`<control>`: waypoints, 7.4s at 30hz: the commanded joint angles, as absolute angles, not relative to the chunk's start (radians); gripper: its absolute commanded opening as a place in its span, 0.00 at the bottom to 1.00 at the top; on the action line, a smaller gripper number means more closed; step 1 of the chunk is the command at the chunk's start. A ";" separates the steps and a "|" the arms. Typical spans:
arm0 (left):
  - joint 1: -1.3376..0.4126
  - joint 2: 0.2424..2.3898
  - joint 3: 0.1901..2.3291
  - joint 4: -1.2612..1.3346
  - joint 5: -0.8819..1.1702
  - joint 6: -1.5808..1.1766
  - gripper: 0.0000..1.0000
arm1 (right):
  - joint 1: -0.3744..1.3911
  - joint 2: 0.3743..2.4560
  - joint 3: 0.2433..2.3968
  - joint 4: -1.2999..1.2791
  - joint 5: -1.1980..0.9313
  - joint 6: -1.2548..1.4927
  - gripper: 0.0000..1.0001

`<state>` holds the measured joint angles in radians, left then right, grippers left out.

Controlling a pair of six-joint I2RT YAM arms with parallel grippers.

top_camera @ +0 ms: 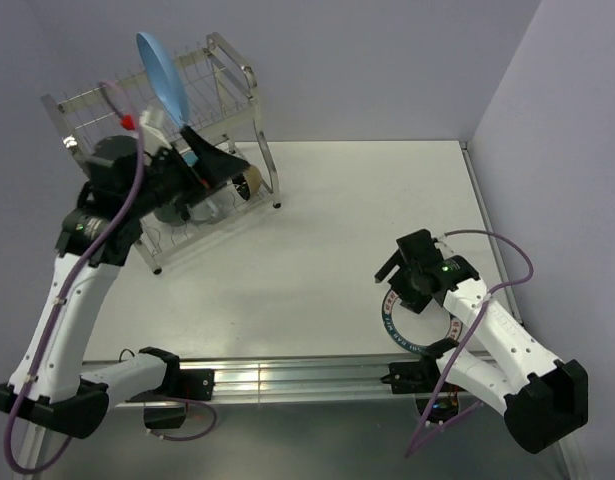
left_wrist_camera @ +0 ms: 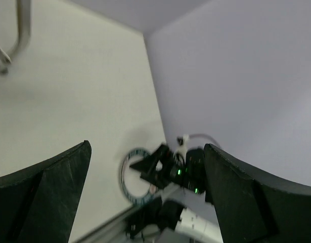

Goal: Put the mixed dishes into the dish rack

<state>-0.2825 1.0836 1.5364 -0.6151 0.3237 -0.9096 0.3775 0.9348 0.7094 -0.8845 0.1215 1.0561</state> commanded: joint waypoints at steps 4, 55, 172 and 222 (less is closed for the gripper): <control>-0.443 1.106 1.486 -0.687 0.466 -0.881 0.99 | 0.373 0.934 0.649 -0.851 0.141 1.230 0.66; -0.618 1.331 1.419 -0.770 0.531 -0.730 0.99 | 0.557 1.136 0.778 -0.549 0.152 0.971 0.71; -0.465 1.184 1.344 -0.541 0.452 -1.716 0.86 | 1.170 1.137 1.174 -0.092 0.819 -0.532 0.00; -0.153 1.322 2.218 -0.459 0.090 -0.466 0.00 | 1.292 0.675 1.074 -0.165 1.140 -0.080 1.00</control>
